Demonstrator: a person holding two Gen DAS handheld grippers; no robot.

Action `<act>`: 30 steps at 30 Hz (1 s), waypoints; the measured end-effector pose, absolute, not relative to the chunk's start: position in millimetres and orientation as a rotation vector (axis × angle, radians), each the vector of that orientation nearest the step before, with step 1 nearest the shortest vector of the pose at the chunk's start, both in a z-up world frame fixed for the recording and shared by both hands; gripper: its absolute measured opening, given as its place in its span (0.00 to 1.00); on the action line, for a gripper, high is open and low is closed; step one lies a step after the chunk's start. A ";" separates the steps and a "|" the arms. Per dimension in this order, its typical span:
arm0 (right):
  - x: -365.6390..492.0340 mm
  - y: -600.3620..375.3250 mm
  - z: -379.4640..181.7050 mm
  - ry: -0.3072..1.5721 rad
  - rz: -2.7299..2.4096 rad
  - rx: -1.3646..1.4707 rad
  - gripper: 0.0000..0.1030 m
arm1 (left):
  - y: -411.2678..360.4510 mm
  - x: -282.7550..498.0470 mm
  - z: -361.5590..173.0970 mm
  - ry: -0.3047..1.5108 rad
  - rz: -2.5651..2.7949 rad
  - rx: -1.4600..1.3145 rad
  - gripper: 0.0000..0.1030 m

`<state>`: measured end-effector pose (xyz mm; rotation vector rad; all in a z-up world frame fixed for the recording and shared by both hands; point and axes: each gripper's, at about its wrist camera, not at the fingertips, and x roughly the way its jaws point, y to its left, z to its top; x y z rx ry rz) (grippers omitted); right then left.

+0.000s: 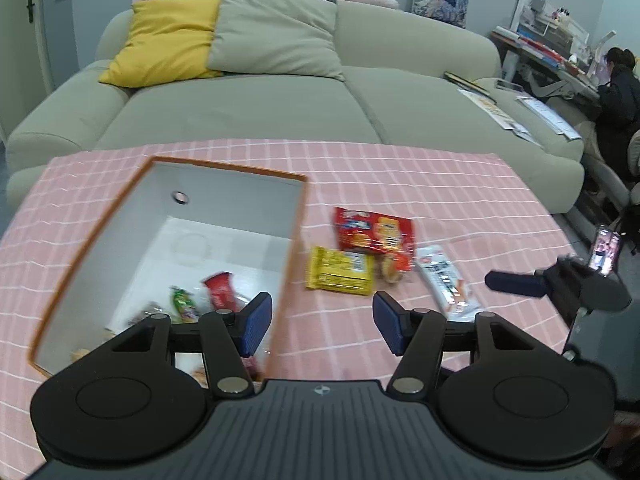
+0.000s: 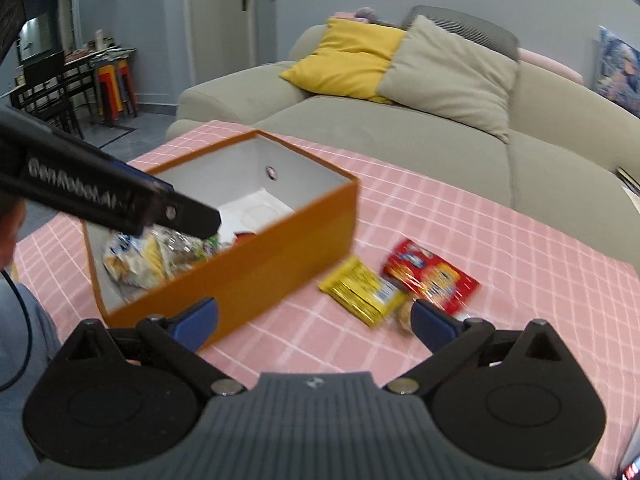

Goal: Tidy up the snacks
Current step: 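Move both tools back toward the remaining snacks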

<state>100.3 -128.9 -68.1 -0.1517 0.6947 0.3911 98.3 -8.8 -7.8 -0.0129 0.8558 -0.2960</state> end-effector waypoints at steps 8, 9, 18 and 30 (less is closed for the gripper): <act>86.1 -177.0 -107.7 0.747 0.258 -0.084 0.90 | -49.6 94.4 -42.6 0.900 -0.346 -0.065 0.64; 86.5 -180.9 -113.0 0.755 0.237 -0.080 0.89 | -53.6 95.1 -48.2 0.907 -0.347 -0.060 0.62; 102.0 -197.9 -139.2 0.788 0.166 -0.092 0.84 | -69.7 108.5 -81.4 0.921 -0.342 -0.009 0.61; 151.9 -209.8 -161.5 0.835 0.133 -0.103 0.84 | -81.9 157.2 -109.6 0.972 -0.326 0.048 0.65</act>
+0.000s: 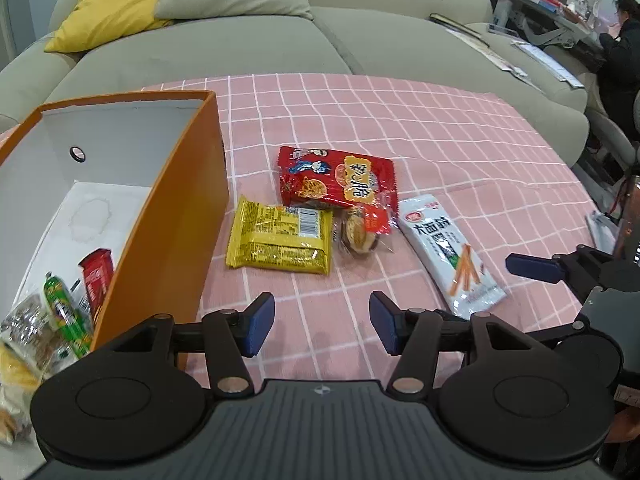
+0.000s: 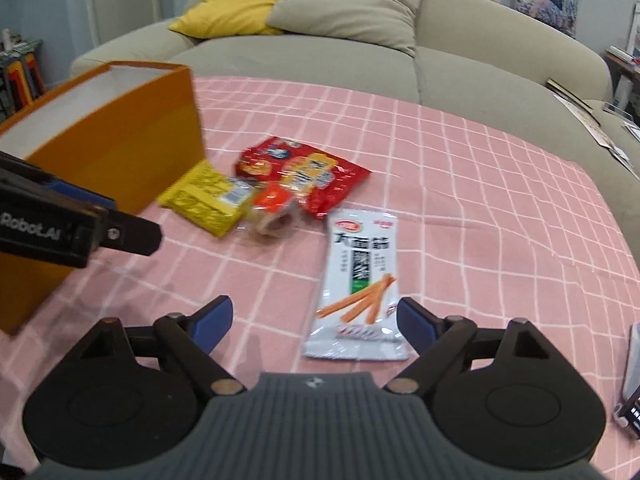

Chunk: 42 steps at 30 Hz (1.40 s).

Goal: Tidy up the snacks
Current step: 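Move both tools back toward the remaining snacks, then grasp the clear-wrapped cake with the left gripper while the right grasps the white spicy-strip packet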

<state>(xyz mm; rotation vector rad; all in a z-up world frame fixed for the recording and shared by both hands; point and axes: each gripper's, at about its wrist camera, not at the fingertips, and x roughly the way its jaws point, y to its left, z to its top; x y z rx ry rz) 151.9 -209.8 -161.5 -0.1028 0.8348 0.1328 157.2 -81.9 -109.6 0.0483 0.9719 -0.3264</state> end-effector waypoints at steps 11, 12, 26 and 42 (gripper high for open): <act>189.8 -218.2 -178.7 0.886 0.130 -0.072 0.77 | -117.9 187.3 -122.1 0.943 -0.378 0.088 0.73; 192.3 -218.7 -179.9 0.887 0.129 -0.070 0.76 | -122.2 190.4 -123.3 0.946 -0.383 0.090 0.73; 211.6 -226.4 -187.1 0.894 0.145 -0.055 0.63 | -150.9 220.3 -148.7 0.991 -0.376 0.129 0.52; 169.3 -213.8 -177.3 0.931 0.153 -0.074 0.46 | -131.3 181.1 -132.9 0.996 -0.388 0.087 0.39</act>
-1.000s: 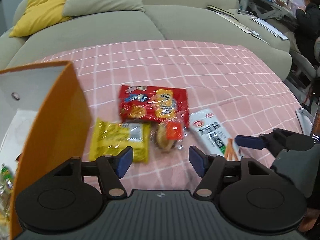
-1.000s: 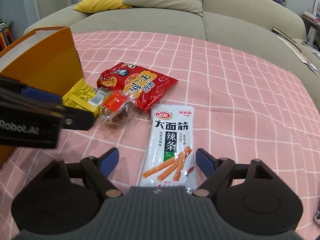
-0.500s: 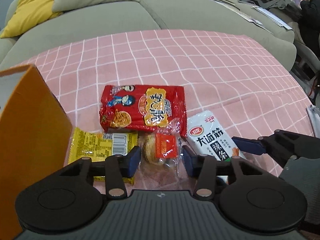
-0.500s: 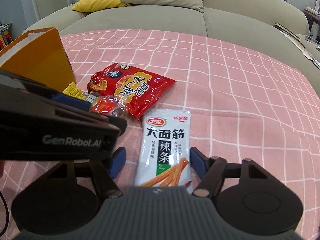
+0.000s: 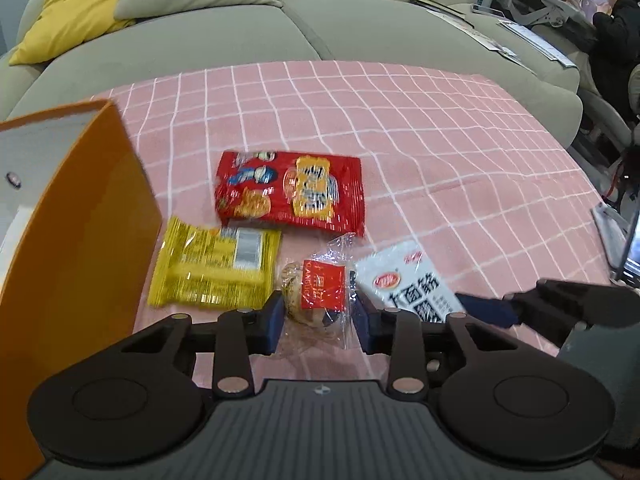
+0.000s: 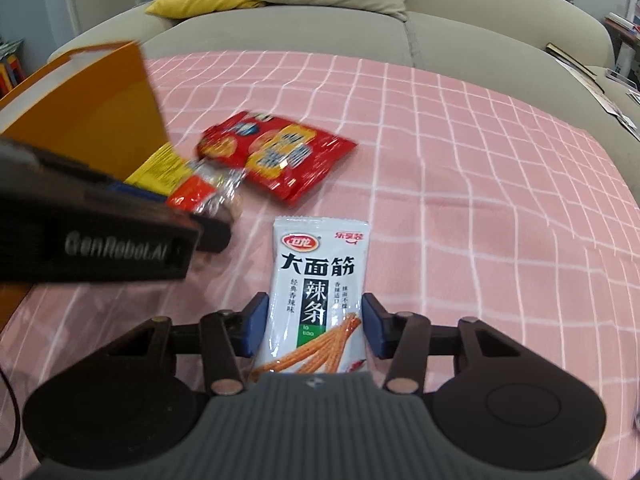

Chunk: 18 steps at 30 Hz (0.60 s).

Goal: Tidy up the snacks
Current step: 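Grasp the clear-wrapped cake with the left gripper while the right grasps the white spicy-strip packet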

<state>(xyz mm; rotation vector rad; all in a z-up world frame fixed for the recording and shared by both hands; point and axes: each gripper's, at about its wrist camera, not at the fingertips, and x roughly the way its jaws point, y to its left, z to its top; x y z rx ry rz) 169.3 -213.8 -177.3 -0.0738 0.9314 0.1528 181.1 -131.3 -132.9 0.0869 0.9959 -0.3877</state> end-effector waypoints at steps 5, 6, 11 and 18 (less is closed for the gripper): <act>141.6 -203.4 -174.6 0.964 0.193 -0.064 0.47 | -118.2 157.6 -129.8 1.026 -0.390 0.045 0.39; 137.4 -201.7 -174.7 0.963 0.196 -0.072 0.47 | -115.4 154.0 -130.5 1.034 -0.386 0.036 0.39; 134.6 -202.0 -174.8 0.931 0.183 -0.084 0.61 | -101.7 145.9 -135.9 1.065 -0.364 -0.012 0.39; 139.6 -207.4 -178.3 0.937 0.189 -0.032 0.59 | -99.5 146.4 -141.4 1.080 -0.359 -0.023 0.42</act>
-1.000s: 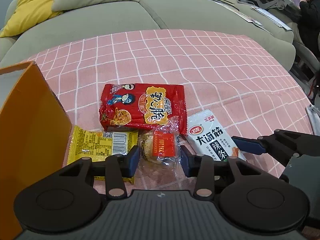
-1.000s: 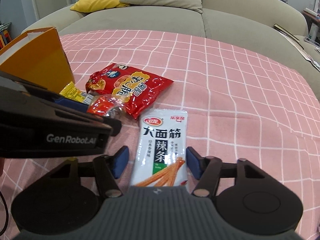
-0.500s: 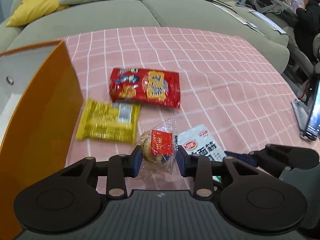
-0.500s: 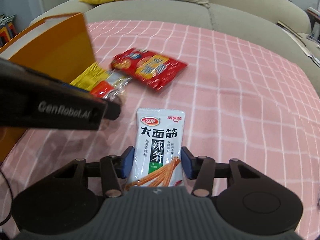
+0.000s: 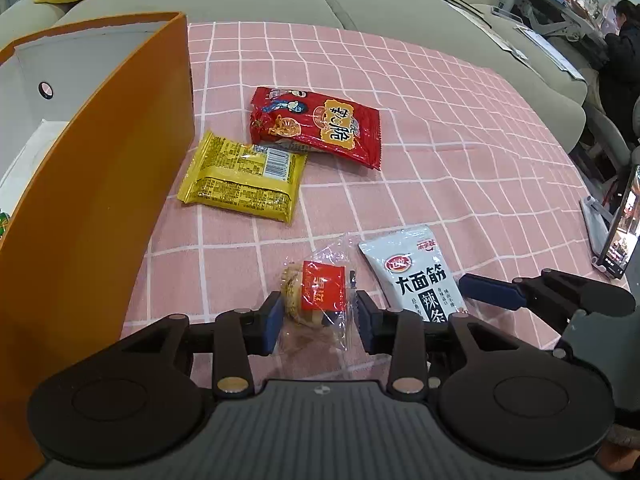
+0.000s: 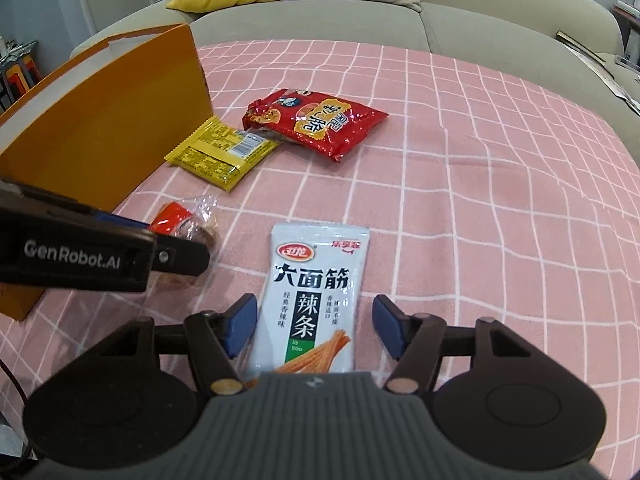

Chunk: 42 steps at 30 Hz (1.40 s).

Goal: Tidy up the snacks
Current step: 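Grasp the clear-wrapped cake with the left gripper while the right grasps the white spicy-strip packet, then lift the cake and white packet and carry them over the shoebox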

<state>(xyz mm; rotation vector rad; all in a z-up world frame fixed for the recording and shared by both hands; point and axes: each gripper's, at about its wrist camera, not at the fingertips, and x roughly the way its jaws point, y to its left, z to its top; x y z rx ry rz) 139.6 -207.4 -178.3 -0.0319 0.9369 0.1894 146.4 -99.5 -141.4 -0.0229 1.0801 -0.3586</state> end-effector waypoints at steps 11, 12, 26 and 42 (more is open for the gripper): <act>137.2 -202.3 -180.1 0.934 0.213 -0.075 0.49 | -113.8 158.3 -146.9 1.066 -0.332 -0.001 0.55; 137.1 -202.3 -180.0 0.934 0.213 -0.075 0.49 | -115.1 159.7 -147.7 1.070 -0.336 0.002 0.49; 131.4 -199.2 -165.5 0.935 0.233 -0.033 0.46 | -101.8 144.6 -120.7 1.027 -0.342 -0.027 0.39; 103.8 -169.5 -104.9 0.838 0.320 0.069 0.45 | -50.7 112.2 -51.7 0.935 -0.317 -0.105 0.39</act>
